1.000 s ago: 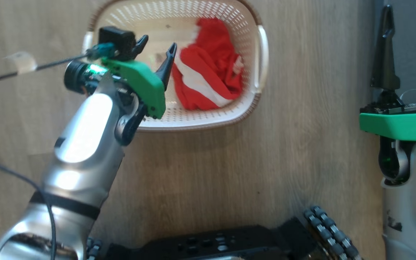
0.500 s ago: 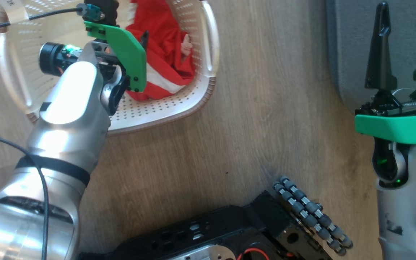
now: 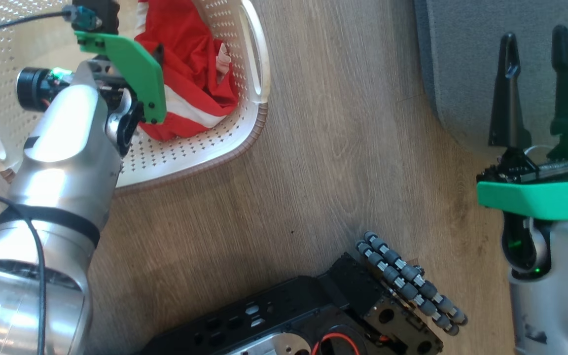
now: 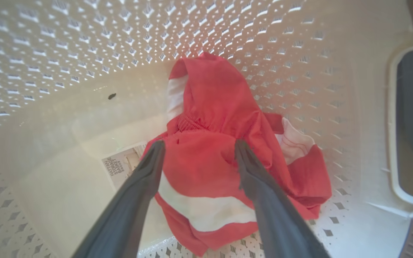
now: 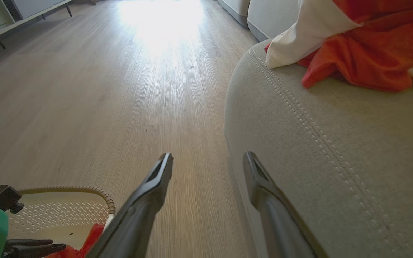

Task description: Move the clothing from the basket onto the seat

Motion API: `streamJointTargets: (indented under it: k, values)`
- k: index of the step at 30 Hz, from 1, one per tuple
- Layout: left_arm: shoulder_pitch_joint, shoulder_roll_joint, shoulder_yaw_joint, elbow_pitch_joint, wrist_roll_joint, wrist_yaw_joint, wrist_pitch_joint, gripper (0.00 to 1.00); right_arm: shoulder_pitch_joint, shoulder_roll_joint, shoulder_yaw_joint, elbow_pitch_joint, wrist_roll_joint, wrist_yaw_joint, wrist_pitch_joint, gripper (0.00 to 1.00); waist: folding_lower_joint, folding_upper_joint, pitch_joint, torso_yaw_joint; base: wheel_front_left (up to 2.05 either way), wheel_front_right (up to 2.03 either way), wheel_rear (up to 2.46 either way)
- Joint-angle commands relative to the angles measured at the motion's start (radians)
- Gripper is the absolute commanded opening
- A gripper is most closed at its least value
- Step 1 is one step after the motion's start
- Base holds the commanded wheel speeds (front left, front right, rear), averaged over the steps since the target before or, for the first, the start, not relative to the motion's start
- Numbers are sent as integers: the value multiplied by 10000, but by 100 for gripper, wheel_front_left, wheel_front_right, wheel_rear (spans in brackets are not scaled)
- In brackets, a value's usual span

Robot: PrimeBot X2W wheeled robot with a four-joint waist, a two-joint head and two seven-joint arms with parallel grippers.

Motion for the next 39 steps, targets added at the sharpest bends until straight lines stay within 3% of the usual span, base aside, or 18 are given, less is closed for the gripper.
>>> streamJointTargets:
  k: [1, 29, 30, 31, 32, 39]
  values:
    - [13, 187, 119, 58, -93, -66, -77, 100, 648, -60, 44, -351, 52, -4, -64, 100, -1, 0, -31, -4, 0, 0, 0]
    - [332, -186, -515, 1218, -120, -468, -368, 100, 1289, -60, -275, -695, 189, -4, -64, 100, -1, 0, -45, 32, 0, 0, 0]
    - [342, -192, -567, 1226, -91, -484, -392, 77, 1291, -60, -276, -702, 199, -4, -64, 100, -1, 0, -29, 40, 0, 0, 0]
    - [362, -204, -634, 1234, -54, -517, -402, 26, 1289, -60, -274, -704, 202, -4, -64, 100, -1, 0, -19, 48, 0, 0, 0]
    - [391, -223, -682, 1241, -43, -558, -411, 0, 1282, -60, -271, -703, 201, -4, -64, 100, -1, 0, -14, 54, 0, 0, 0]
    - [459, -288, -802, 1192, -129, -800, -883, 0, 1163, -60, -247, -641, 112, -4, -64, 100, -1, 0, -193, 83, 0, 0, 0]
